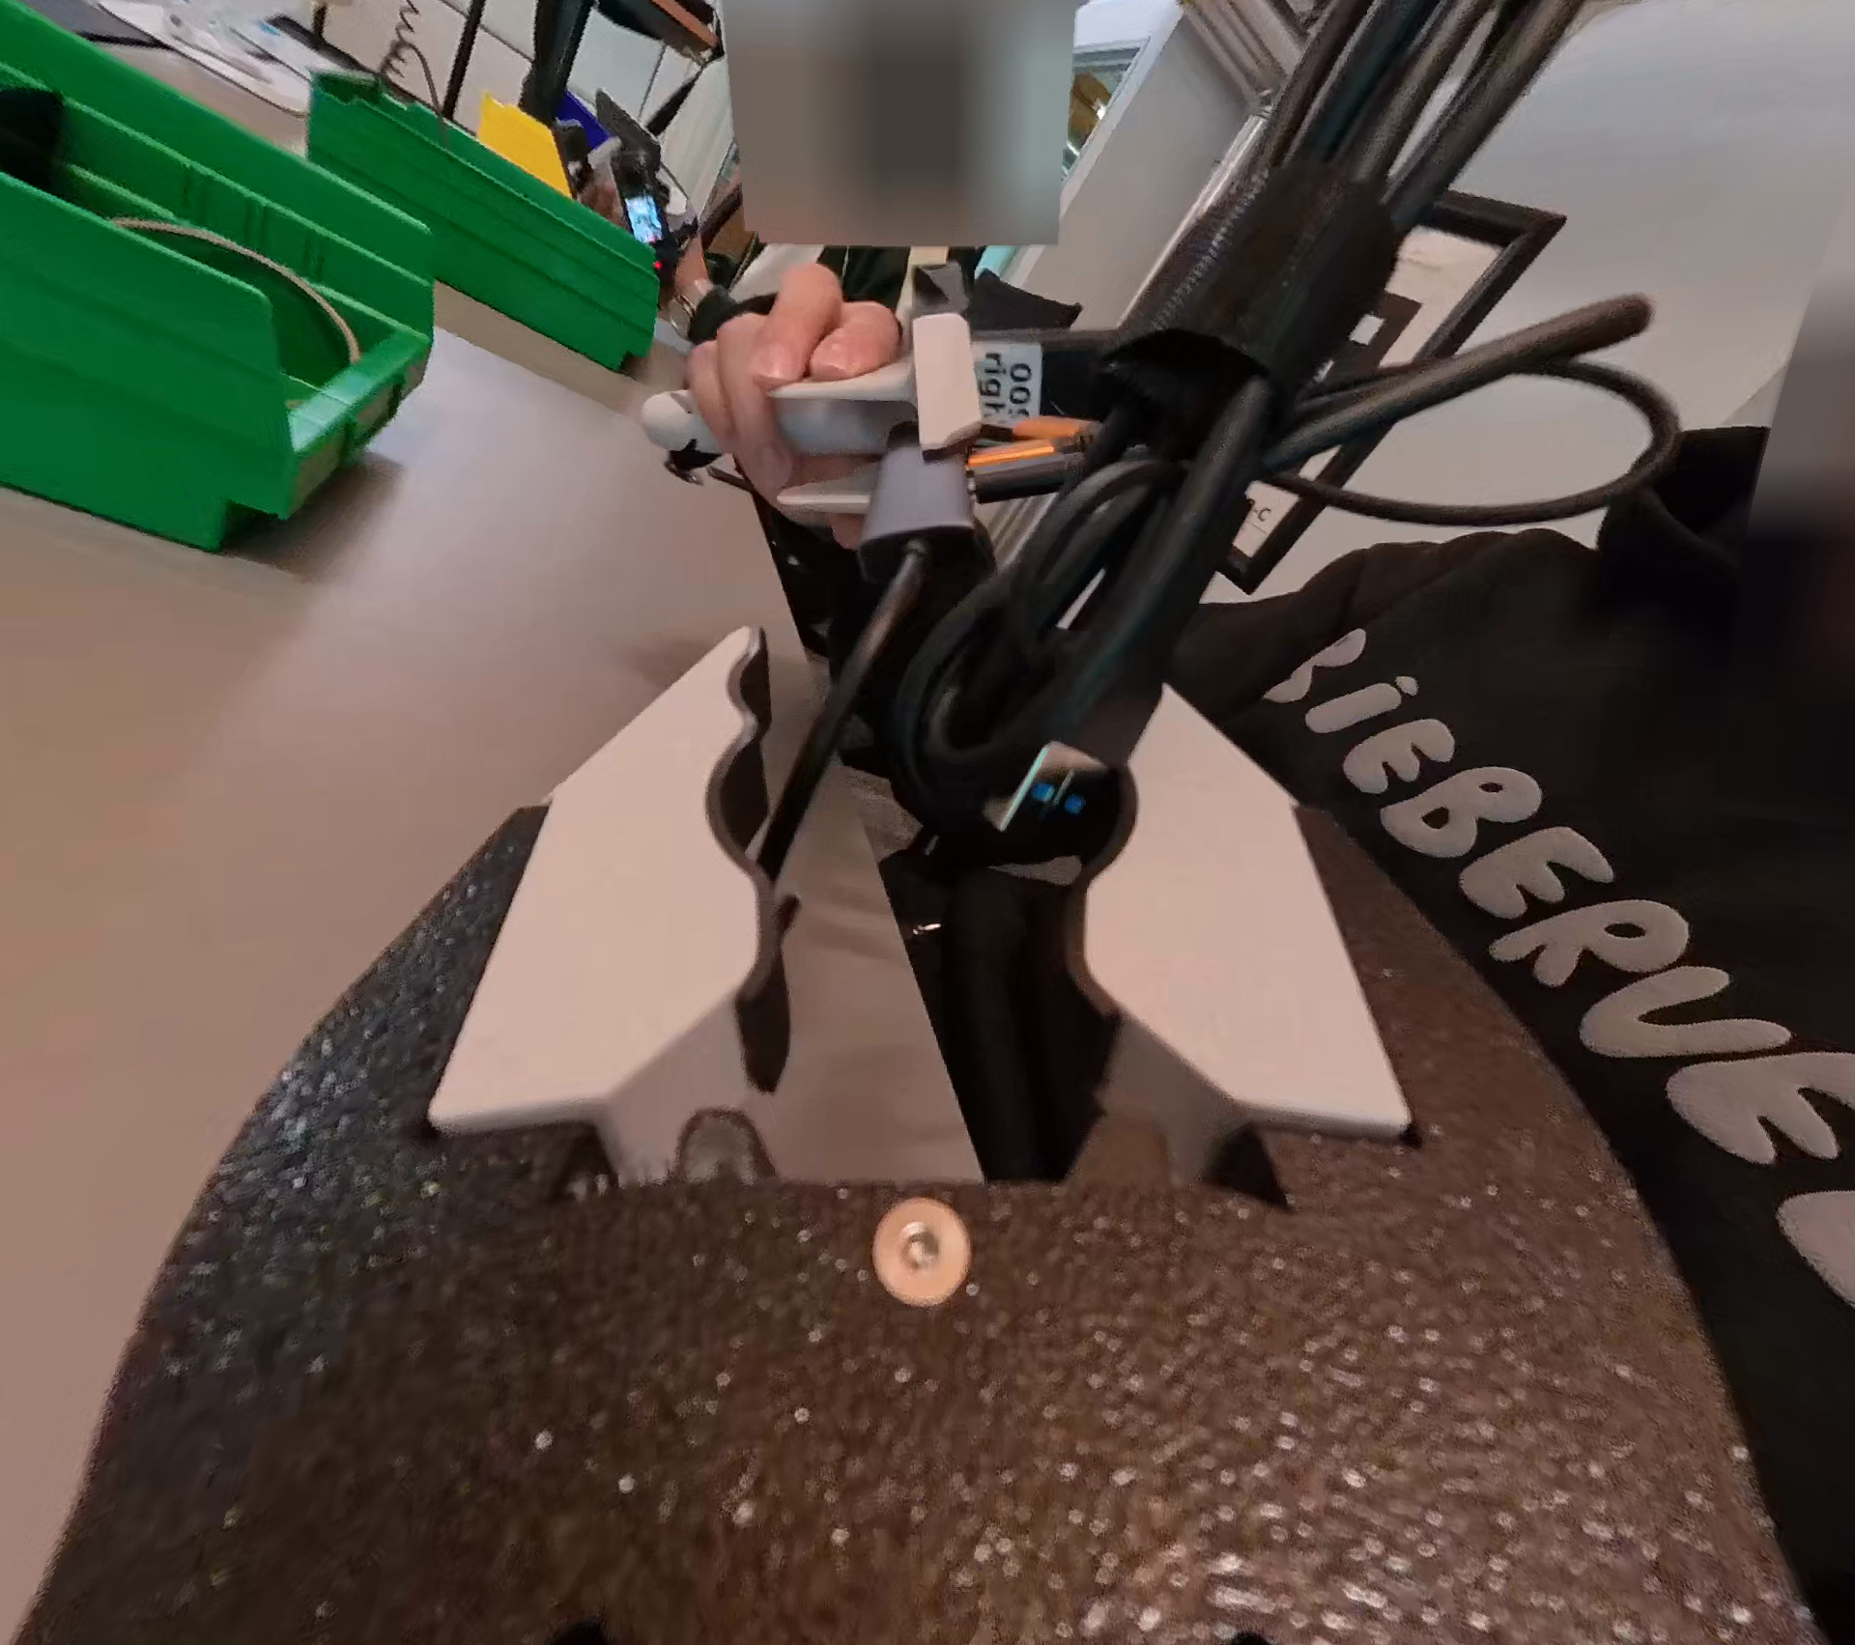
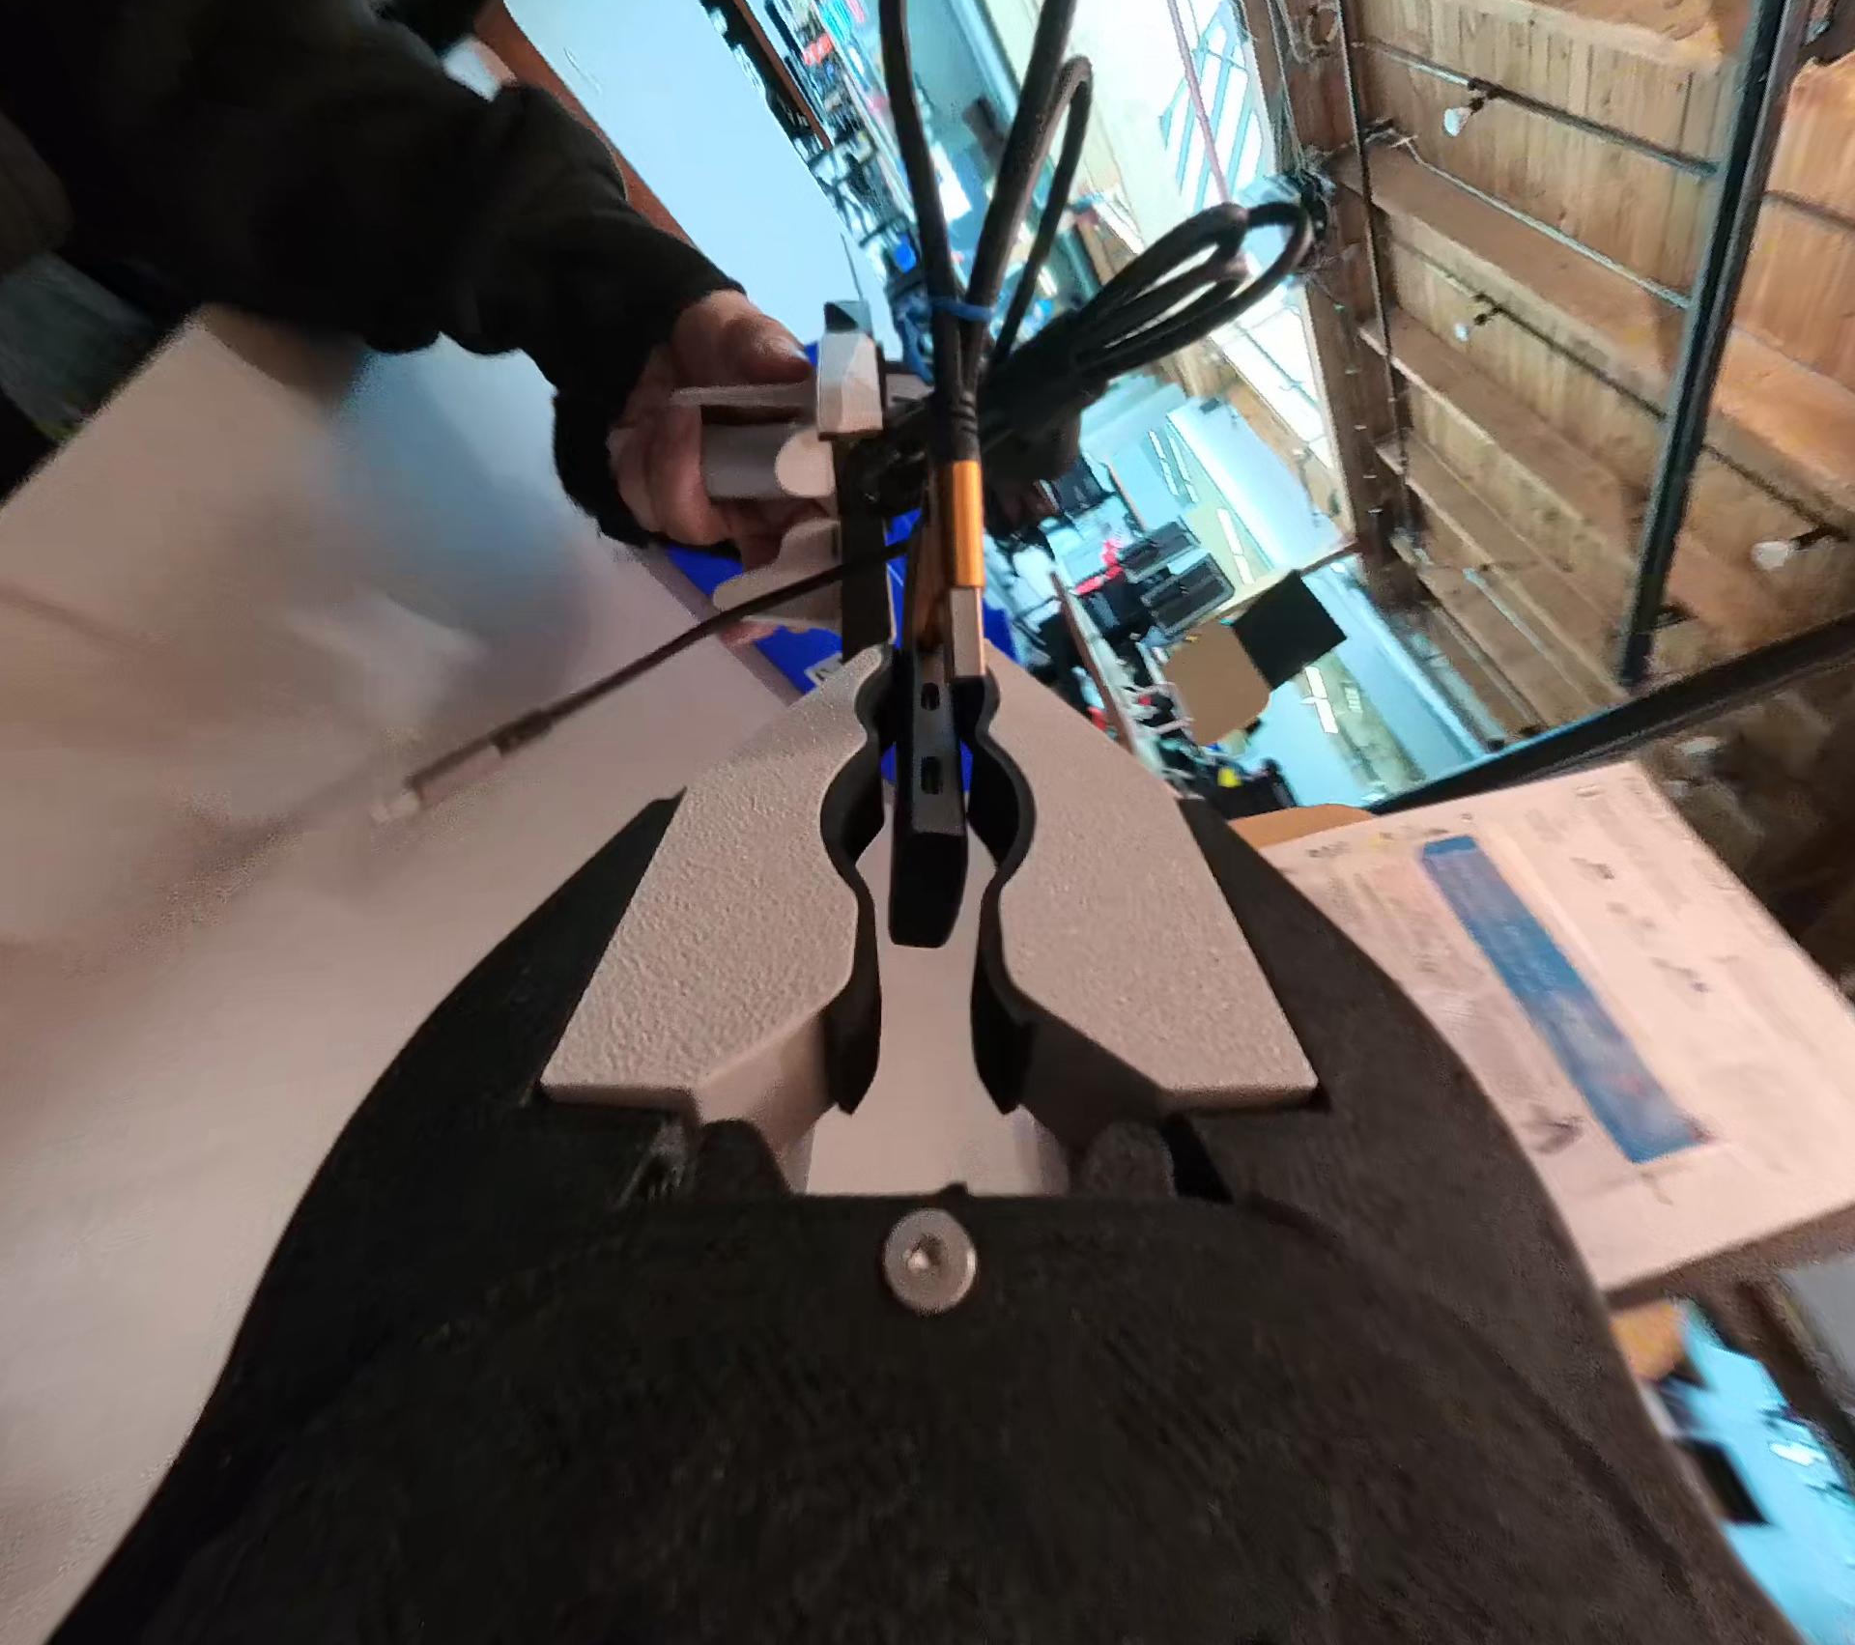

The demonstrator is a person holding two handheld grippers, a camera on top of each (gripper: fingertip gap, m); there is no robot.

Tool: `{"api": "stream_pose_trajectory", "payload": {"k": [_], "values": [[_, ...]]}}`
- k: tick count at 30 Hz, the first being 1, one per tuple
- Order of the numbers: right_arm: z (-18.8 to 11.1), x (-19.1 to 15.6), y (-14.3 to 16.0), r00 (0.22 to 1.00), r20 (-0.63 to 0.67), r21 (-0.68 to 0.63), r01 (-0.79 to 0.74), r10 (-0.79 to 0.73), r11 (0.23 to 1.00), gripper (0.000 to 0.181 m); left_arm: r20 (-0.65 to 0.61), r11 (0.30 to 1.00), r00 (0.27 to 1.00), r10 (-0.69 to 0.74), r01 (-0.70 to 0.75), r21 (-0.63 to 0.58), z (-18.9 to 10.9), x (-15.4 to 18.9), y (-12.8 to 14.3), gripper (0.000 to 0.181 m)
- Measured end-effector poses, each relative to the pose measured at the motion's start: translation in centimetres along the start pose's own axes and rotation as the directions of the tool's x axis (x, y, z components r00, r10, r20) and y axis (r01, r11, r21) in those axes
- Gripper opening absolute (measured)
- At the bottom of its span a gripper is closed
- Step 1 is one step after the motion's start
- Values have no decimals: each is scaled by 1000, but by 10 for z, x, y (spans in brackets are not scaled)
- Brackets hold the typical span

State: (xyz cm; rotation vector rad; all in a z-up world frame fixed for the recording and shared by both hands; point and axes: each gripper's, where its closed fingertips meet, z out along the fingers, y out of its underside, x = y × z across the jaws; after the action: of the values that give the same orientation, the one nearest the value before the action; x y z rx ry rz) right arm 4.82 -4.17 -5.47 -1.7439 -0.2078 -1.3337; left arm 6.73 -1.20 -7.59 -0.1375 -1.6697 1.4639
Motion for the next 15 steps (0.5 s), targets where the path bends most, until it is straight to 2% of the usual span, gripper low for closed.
{"api": "stream_pose_trajectory", "payload": {"k": [2,5,8,11,13,15], "values": [[0,6,0,992,-40,-63,121,-123,991,8,84,999,996,27,-26,-21,-12,-11,0,64],[1,8,5,940,-31,-202,327,-340,923,8,255,991,960,118,-99,-88,-44,-27,3,78],[2,14,7,870,-41,-286,461,-492,840,8,252,973,941,224,-199,-120,-69,-7,3,77],[3,18,4,848,-91,-283,480,-522,830,8,296,931,884,361,-322,-175,-86,8,2,81],[5,18,3,860,-116,-256,458,-497,852,8,405,887,789,462,-424,-185,-91,4,-15,84],[6,18,9,854,-125,-270,461,-505,845,8,445,850,725,526,-465,-248,-93,2,-18,81]]}}
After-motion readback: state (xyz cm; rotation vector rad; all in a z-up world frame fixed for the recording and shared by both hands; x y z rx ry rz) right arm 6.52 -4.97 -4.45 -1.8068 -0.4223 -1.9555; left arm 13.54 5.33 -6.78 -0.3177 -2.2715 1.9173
